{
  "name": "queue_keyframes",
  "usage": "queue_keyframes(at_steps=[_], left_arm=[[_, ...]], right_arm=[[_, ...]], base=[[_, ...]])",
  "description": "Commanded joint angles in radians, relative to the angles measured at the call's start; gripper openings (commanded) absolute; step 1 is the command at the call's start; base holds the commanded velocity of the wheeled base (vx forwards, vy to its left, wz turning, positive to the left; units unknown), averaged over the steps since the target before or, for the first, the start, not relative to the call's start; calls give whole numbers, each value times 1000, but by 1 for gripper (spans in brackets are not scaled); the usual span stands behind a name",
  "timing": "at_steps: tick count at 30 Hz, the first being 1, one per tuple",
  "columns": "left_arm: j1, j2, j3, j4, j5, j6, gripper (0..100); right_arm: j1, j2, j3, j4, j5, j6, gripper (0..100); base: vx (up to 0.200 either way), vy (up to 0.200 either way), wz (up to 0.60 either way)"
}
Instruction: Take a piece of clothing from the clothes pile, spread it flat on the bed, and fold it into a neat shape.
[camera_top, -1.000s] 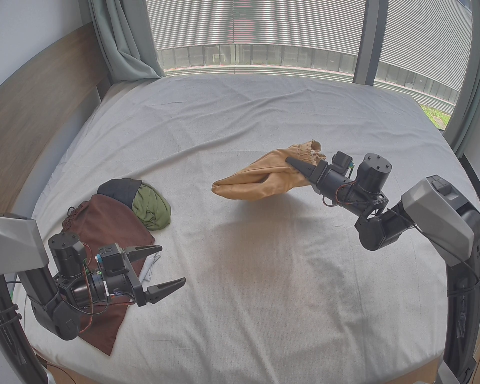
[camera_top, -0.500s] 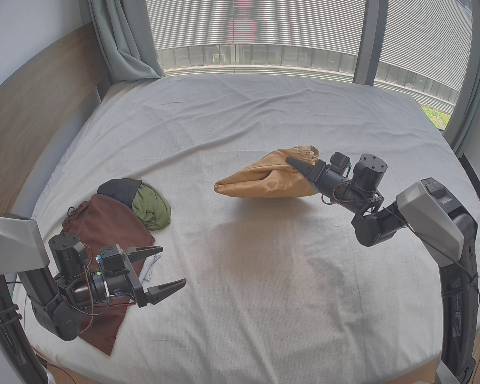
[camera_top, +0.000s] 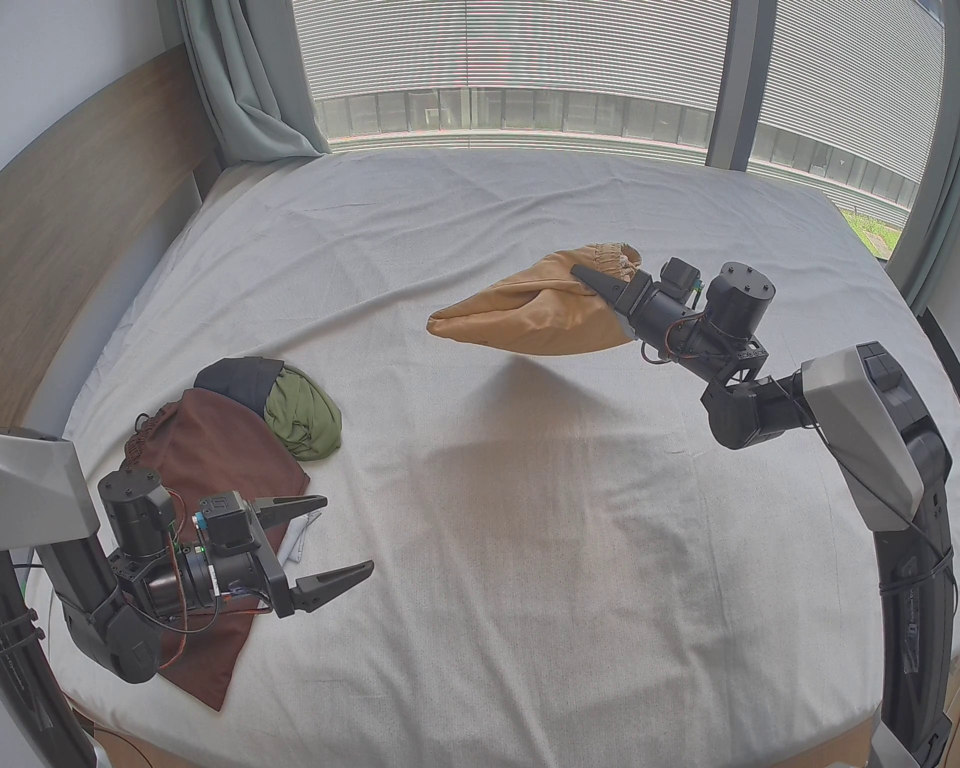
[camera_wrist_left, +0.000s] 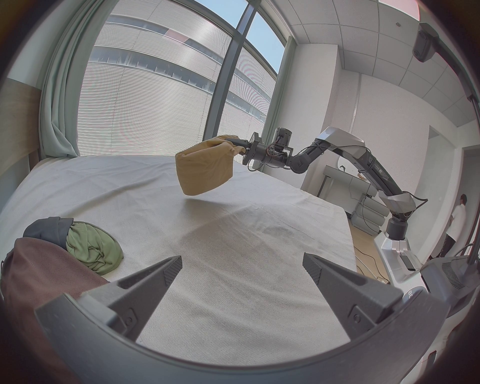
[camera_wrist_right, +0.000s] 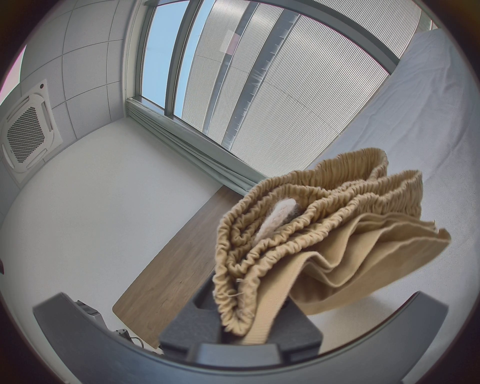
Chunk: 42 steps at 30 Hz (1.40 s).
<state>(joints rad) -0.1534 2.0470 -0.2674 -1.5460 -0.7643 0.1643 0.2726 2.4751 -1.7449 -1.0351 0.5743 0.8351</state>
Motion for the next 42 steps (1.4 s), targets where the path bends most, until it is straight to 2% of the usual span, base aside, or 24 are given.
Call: queue_keyframes(at_steps=[1, 6, 11, 18, 27, 42], left_arm=[[2, 2, 2, 0, -1, 0, 100], [2, -2, 5, 0, 0, 0, 100], [3, -2, 5, 0, -1, 0, 100], [2, -4, 7, 0, -1, 0, 100], [0, -8, 7, 0, -1, 0, 100], [0, -5, 5, 0, -1, 0, 100]], right_arm=[[-3, 34, -64, 33, 6, 10, 0], [-9, 117, -117, 41, 7, 12, 0], [-9, 133, -50, 41, 6, 10, 0], [-6, 79, 228, 23, 4, -64, 0], [-4, 82, 456, -137, -1, -65, 0], [-3, 168, 487, -260, -5, -70, 0]], base=[[0, 0, 0], [0, 0, 0], [0, 0, 0], [0, 0, 0], [0, 0, 0], [0, 0, 0]])
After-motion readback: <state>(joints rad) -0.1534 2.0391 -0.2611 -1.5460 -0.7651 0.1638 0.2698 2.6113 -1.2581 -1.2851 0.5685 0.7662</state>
